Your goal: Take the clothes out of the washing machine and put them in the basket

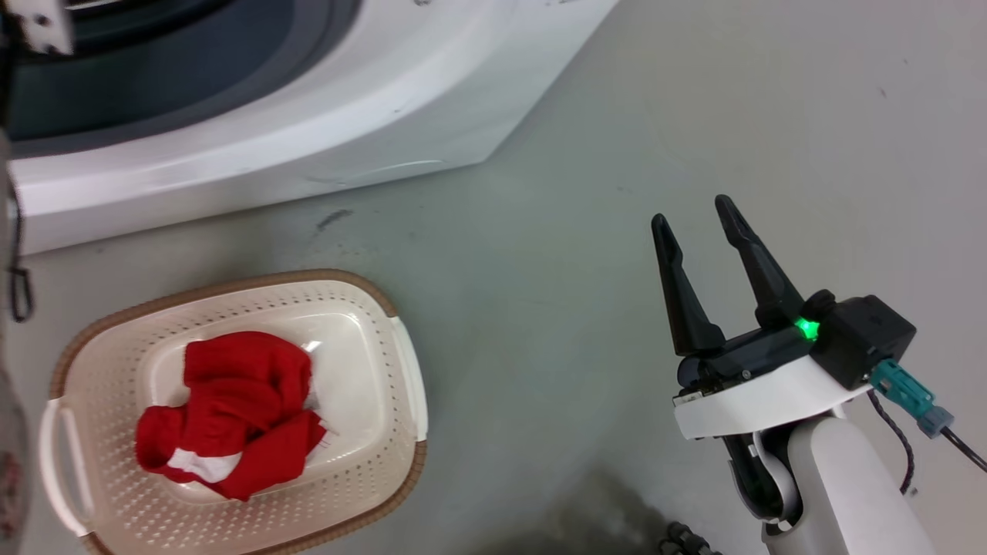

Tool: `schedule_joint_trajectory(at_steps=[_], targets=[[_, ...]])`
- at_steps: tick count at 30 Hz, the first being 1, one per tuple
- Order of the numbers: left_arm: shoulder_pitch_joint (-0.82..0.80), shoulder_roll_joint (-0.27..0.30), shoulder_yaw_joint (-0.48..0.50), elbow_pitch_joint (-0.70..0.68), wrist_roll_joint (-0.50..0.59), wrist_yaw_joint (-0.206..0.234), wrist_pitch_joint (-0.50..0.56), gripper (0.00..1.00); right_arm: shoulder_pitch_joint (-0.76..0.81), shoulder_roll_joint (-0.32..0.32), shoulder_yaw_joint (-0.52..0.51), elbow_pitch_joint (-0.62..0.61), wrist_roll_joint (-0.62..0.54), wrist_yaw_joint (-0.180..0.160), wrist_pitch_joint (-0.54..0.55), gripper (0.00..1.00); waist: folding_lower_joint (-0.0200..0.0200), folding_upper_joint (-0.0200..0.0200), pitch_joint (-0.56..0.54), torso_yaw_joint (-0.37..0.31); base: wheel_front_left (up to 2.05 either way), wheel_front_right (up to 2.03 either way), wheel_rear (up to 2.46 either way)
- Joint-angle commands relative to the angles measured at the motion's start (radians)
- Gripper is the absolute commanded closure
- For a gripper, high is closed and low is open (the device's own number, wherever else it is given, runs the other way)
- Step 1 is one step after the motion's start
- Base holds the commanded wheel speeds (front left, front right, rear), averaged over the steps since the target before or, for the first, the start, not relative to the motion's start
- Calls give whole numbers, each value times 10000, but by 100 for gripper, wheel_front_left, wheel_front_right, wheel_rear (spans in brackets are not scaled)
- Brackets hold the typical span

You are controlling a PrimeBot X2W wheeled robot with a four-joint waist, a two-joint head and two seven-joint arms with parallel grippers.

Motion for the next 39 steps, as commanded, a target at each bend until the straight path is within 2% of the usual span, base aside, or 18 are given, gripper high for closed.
schedule_joint_trajectory(at_steps=[1, 6, 11, 20, 21, 22, 23, 28, 30, 33, 39], targets=[[-164, 92, -19, 25, 53, -35, 68, 0, -156, 13, 35, 35, 26, -3, -39, 0, -1, -1, 294, -299, 0, 0, 0], [-1087, 698, -242, 516, 241, -201, 1541, 0, -369, 13, 256, 50, 328, -3, -55, 0, -1, -1, 706, -710, 0, 0, 0], [-1900, 1149, -375, 852, 354, -110, 3134, 0, -423, 13, 393, -72, 535, -5, -57, 0, -1, -1, 1105, -1010, 0, 0, 0], [-2543, 1432, -551, 1142, 437, 183, 5492, 0, -419, 13, 708, -85, 660, -5, -57, 0, -1, -1, 1266, -1216, 0, 0, 0], [-2563, 1416, -543, 1122, 403, 280, 5635, 14, -432, 13, 730, -93, 678, -5, -57, 0, -1, -1, 1265, -1222, 0, 0, 0], [-2553, 1399, -567, 1043, 408, 327, 5710, 65, -449, 13, 754, -97, 688, -5, -57, 0, -1, -1, 1263, -1231, 0, 0, 0], [-2500, 1419, -596, 986, 437, 432, 5762, 100, -466, 13, 782, -95, 710, -5, -57, 0, -1, -1, 1249, -1247, 0, 0, 0], [-2018, 1483, -655, 627, 365, 666, 5660, 100, -455, 11, 813, -13, 676, -5, -58, 0, -1, -1, 1038, -1304, 0, 0, 0], [-1785, 1469, -614, 376, 309, 770, 5315, 100, -402, 11, 762, 33, 634, -5, -58, 0, -1, -1, 899, -1293, 0, 0, 0], [-1220, 1379, -518, -8, 126, 885, 4476, 100, -323, 11, 655, 110, 538, -5, -58, 0, -1, -1, 610, -1232, 0, 0, 0], [112, 949, -231, -589, -399, 1127, 2137, 100, -120, 10, 381, 305, 245, -5, -57, 0, -1, -1, -287, -905, 0, 0, 0]])
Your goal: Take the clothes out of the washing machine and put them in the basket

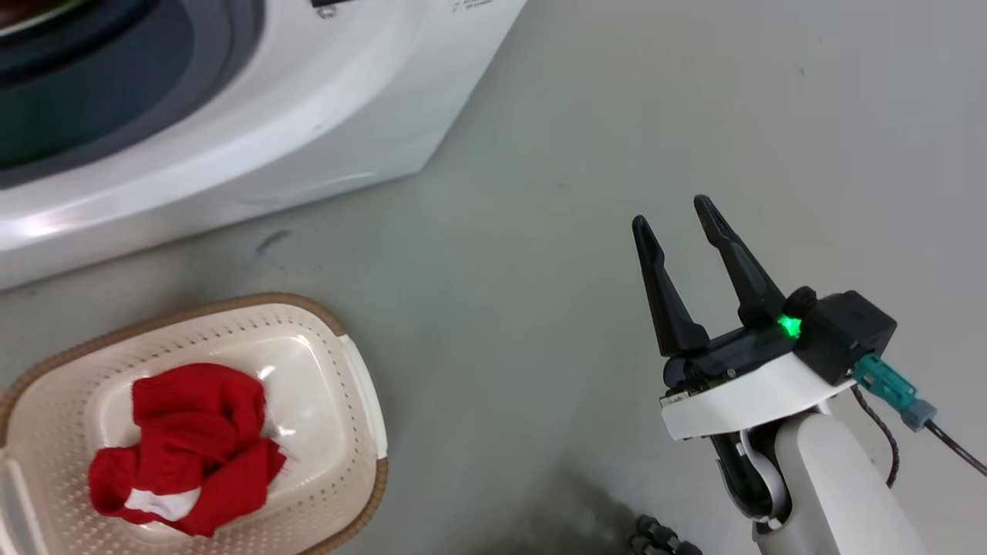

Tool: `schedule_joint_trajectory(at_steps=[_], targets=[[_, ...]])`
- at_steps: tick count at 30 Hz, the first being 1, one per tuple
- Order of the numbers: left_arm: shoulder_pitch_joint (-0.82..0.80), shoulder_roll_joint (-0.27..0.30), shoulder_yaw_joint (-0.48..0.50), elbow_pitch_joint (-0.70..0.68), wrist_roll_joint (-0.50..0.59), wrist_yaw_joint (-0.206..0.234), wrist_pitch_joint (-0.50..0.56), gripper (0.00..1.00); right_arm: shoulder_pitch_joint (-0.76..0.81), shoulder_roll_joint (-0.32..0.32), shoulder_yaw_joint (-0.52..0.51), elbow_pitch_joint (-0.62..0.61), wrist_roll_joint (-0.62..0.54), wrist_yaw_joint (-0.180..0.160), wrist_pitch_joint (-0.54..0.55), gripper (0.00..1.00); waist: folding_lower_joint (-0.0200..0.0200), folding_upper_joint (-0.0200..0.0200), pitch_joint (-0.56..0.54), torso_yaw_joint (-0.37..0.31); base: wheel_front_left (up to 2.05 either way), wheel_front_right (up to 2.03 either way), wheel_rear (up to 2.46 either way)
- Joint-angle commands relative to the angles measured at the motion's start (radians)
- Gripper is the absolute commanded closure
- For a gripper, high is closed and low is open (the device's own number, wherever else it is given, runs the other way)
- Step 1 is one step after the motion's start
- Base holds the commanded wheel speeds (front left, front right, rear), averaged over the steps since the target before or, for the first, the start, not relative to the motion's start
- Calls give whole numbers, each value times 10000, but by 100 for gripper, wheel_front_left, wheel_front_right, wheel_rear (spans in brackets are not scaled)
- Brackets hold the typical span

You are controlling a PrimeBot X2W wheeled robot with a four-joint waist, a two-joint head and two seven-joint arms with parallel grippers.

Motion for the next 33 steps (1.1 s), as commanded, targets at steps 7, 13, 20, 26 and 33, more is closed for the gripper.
schedule_joint_trajectory(at_steps=[7, 13, 20, 26, 33], targets=[[1726, -828, 328, 427, -708, -43, -2776, 100, 536, 0, -361, 406, -480, -7, -19, 0, -1, -1, -1865, 803, 0, 0, 0], [2639, -1470, 346, 1036, -1084, -321, -4366, 100, 1009, 1, -693, 652, -758, -7, 86, 0, -1, -1, -3019, 1301, 0, 0, 0], [3441, -2031, 305, 1340, -1337, -714, -5480, 100, 1683, 0, -1073, 458, -1015, -5, 436, 0, -1, -1, -4150, 1768, 0, 0, 0], [4066, -2499, 300, 706, -1533, -1022, -5737, 100, 2252, 0, -1368, 119, -1154, -7, 780, 0, -1, -1, -4910, 2166, 0, 0, 0], [4983, -2692, 355, -1342, -1551, -1400, -5744, 100, 2750, 3, -1577, -313, -1303, -5, 1137, 0, -1, -1, -5532, 2580, 0, 0, 0]])
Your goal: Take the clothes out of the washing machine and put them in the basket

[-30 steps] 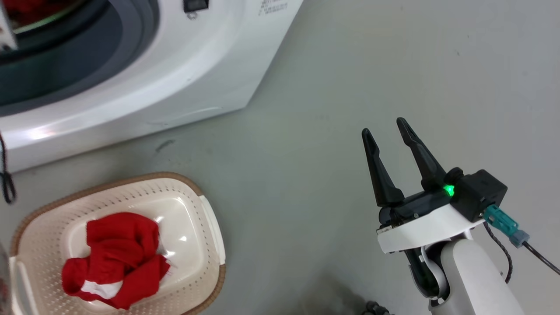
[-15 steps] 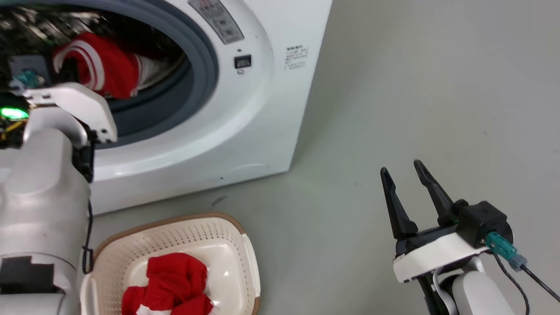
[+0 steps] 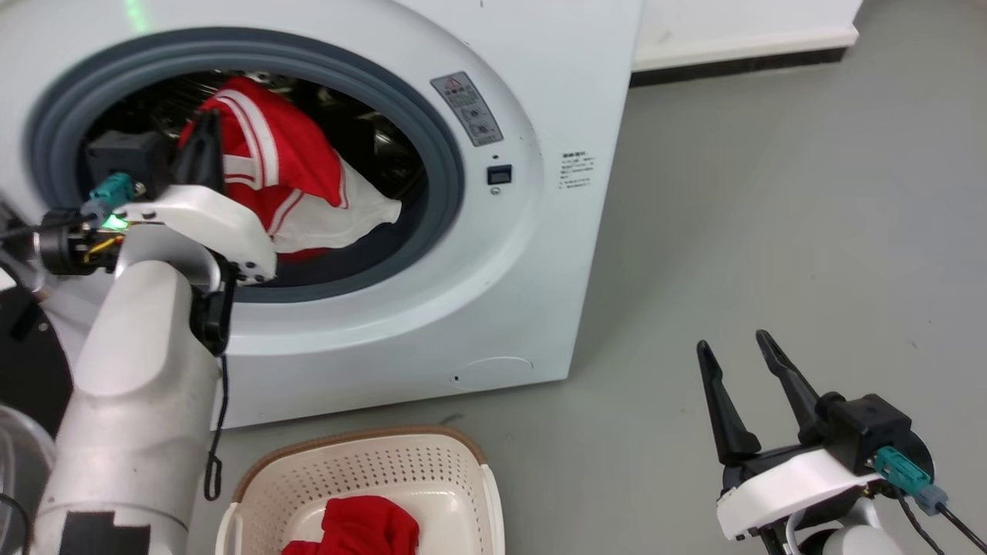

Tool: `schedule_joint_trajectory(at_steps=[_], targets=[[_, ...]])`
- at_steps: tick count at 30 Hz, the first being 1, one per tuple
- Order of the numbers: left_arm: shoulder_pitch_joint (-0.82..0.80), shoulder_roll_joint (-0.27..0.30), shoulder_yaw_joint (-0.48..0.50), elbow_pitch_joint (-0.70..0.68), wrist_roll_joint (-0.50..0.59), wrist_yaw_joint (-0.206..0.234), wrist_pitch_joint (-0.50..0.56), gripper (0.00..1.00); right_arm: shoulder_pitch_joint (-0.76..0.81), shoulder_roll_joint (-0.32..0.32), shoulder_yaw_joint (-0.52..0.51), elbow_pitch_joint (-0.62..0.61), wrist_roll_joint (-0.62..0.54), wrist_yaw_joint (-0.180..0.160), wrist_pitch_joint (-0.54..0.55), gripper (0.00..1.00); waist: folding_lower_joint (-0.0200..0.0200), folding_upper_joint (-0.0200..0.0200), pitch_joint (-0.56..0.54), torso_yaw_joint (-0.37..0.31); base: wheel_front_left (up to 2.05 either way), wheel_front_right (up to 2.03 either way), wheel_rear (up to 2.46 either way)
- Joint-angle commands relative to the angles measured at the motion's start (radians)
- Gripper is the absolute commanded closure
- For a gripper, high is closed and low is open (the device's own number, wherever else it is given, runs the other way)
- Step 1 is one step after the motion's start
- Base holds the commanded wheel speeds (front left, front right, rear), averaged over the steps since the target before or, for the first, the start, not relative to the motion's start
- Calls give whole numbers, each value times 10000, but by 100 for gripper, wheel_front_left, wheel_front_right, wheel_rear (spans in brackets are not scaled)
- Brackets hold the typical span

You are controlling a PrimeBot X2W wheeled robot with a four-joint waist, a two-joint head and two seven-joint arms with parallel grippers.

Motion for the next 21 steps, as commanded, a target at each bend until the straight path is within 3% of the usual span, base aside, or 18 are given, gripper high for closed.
schedule_joint_trajectory(at_steps=[1, 8, 13, 18, 21], targets=[[282, -87, -5, -368, 22, -89, -48, 100, 155, 1, -51, -110, -55, -3, 56, 0, 3, 0, -282, 253, 0, 0, 0], [1333, -258, -15, -2426, -13, 0, -49, 100, 478, -1, -235, -435, -79, -3, 262, 0, 3, 0, -558, 589, 0, 0, 0], [2640, -376, 92, -5438, -152, 437, 217, 100, 614, 1, -393, -738, -69, -3, 375, 0, 3, 0, -512, 859, 0, 0, 0], [4313, -189, 147, -8371, -138, 917, 1143, 100, 565, 1, -396, -887, -53, -3, 425, 0, 3, 0, -367, 913, 0, 0, 0], [5097, -60, 202, -9353, -101, 1119, 1597, 100, 512, 1, -368, -935, -61, -3, 435, 0, 3, 0, -262, 918, 0, 0, 0]])
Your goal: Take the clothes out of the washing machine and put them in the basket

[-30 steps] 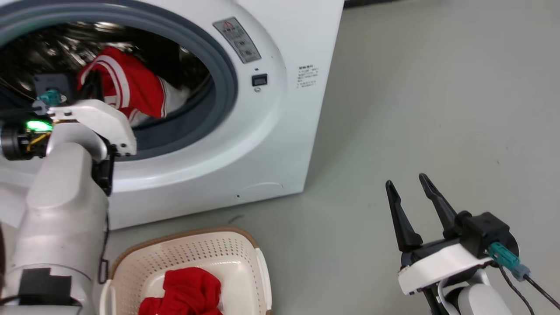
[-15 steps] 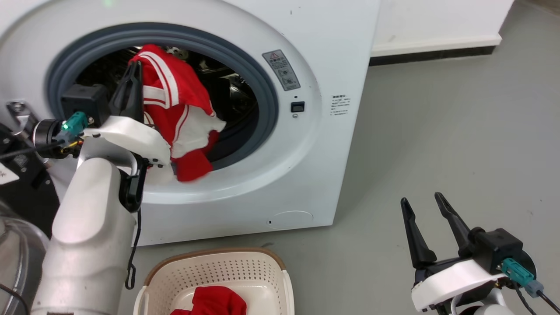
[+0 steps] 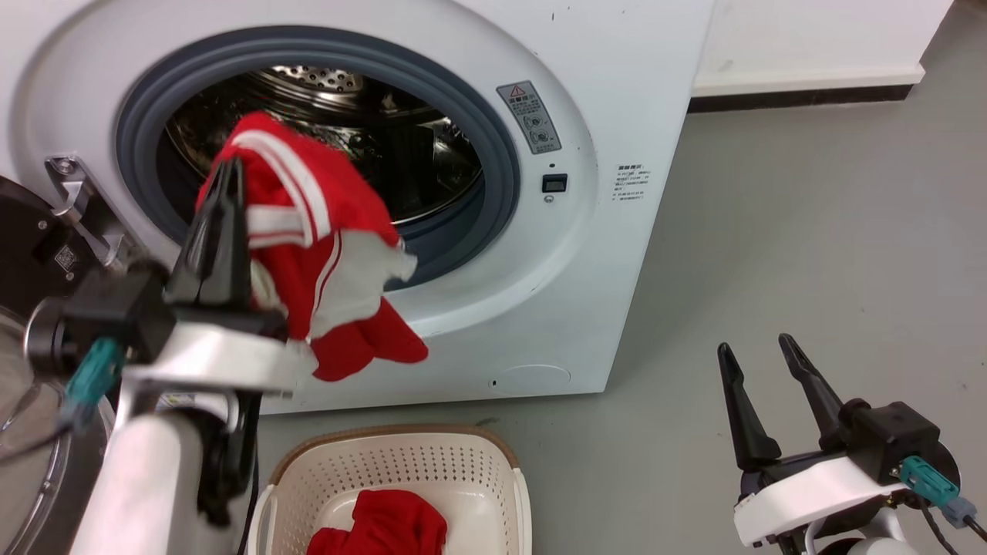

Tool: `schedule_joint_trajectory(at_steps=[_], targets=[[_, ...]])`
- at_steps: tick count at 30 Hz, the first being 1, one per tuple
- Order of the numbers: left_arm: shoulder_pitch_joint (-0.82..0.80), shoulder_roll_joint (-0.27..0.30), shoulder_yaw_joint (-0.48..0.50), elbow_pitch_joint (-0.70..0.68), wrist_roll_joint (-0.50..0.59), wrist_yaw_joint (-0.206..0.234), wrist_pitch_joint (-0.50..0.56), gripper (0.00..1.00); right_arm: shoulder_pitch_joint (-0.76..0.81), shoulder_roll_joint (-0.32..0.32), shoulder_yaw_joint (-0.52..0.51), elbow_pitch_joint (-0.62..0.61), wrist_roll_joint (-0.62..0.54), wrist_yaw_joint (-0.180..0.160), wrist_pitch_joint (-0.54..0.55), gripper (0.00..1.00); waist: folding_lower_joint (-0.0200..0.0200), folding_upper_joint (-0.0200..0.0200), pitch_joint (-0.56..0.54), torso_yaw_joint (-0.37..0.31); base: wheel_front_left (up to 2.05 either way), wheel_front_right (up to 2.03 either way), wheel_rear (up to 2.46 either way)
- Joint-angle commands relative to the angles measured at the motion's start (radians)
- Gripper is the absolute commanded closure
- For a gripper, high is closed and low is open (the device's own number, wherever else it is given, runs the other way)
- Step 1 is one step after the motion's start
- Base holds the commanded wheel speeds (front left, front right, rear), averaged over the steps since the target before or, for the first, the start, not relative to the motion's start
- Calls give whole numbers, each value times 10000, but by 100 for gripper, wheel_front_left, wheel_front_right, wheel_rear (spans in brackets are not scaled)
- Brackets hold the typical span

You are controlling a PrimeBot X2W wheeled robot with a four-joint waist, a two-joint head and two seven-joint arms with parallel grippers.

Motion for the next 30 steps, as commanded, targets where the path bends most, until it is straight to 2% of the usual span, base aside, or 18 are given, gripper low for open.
schedule_joint_trajectory(at_steps=[1, 6, 11, 17, 30], targets=[[206, 32, 23, -91, 27, 49, 53, 100, -44, 2, 19, -40, -27, -3, -11, 0, 2, 0, 75, 2, 0, 0, 0], [1989, -117, 60, -1423, -101, 548, 641, 100, -195, 4, -38, -59, -84, -3, -34, 0, 2, 0, 406, 87, 0, 0, 0], [3210, -699, -410, -1007, -482, 592, 564, 100, -367, 1, 2, -91, -106, -3, -48, 0, 2, 0, 873, 195, 0, 0, 0], [3444, -1336, -756, 1070, -732, 547, -143, 100, -780, -2, 168, -95, -186, -5, -111, 0, 2, 0, 1543, 258, 0, 0, 0], [654, -1806, -1164, 7006, -1029, -355, -1455, 100, -1760, 4, 687, -8, -90, -3, -311, 0, 2, 0, 3285, -255, 0, 0, 0]])
